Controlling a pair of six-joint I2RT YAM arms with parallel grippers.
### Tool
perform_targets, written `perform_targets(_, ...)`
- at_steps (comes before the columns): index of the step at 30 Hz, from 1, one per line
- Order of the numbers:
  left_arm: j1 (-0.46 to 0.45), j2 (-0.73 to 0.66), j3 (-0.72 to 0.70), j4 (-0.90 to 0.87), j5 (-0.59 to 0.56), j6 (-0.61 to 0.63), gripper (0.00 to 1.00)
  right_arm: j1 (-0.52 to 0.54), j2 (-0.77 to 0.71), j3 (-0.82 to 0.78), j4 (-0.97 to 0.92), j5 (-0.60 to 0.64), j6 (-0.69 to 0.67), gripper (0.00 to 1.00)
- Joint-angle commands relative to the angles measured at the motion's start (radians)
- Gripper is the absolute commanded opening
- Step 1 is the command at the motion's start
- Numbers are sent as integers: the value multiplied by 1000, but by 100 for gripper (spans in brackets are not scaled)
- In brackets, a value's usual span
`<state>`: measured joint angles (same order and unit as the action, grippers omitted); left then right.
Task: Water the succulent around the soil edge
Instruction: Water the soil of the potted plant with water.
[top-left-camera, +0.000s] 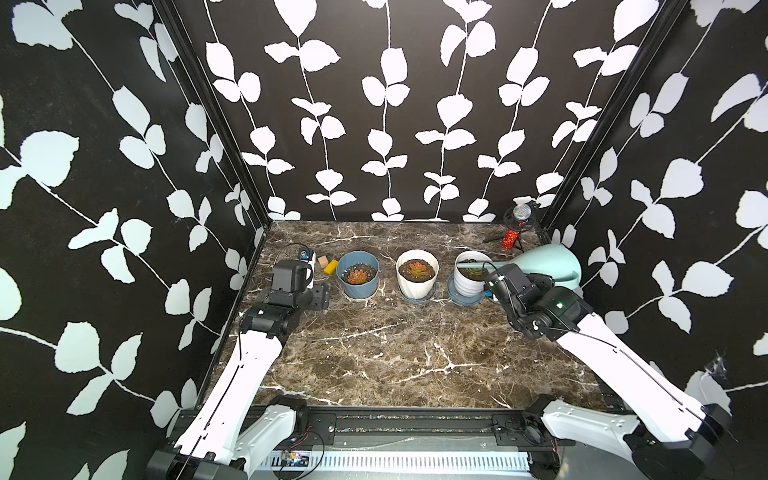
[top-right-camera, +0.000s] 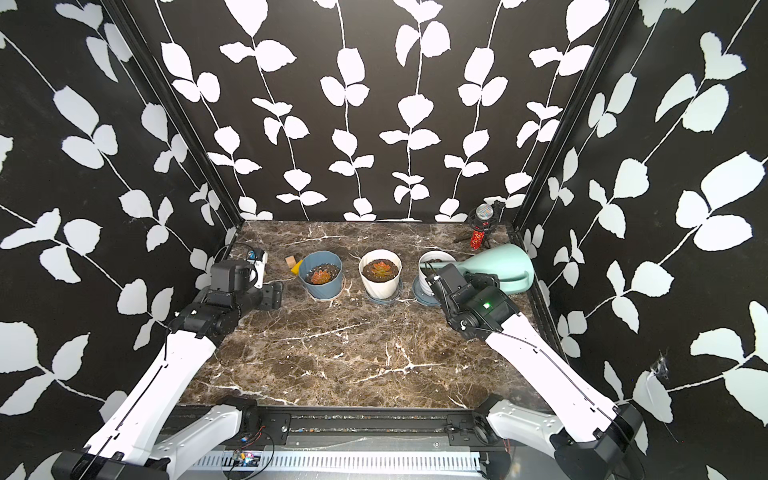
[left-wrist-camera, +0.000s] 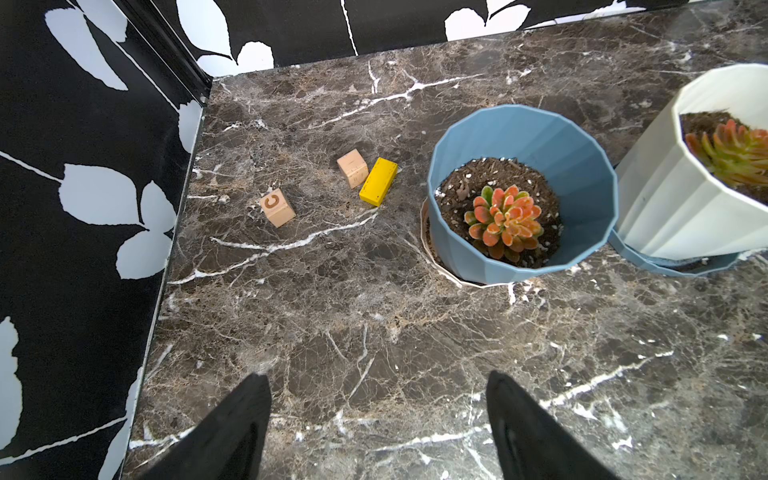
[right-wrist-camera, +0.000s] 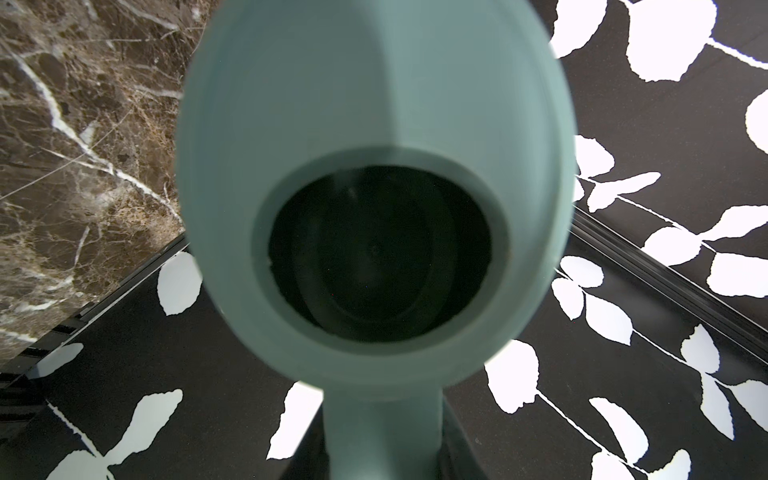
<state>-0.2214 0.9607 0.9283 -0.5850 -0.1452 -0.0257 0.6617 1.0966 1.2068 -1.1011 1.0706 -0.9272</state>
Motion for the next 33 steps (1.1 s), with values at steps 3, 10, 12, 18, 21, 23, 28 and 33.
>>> perform_targets(3, 5, -18, 0, -12, 10, 1, 83, 14, -42, 17, -37, 75, 45, 0)
perform_targets(10, 6, -17, 0, -13, 7, 0, 83, 16, -69, 0, -71, 78, 61, 0)
perform_targets(12, 5, -18, -1, -13, 9, 0, 83, 16, -76, -7, -80, 82, 65, 0)
perform_targets(18, 5, -17, -1, -13, 11, 0, 83, 15, -87, -20, -103, 79, 82, 0)
perform_targets(21, 5, -18, -1, -13, 11, 0, 83, 14, -90, -31, -114, 78, 89, 0)
perform_targets(23, 6, -19, -2, -13, 11, 0, 83, 15, -92, -38, -119, 77, 93, 0)
perform_targets(28, 5, -19, -1, -12, 13, 0, 83, 16, -96, -50, -131, 73, 103, 0)
perform_targets(33, 5, -20, -2, -13, 11, 0, 83, 14, -103, -57, -146, 74, 109, 0)
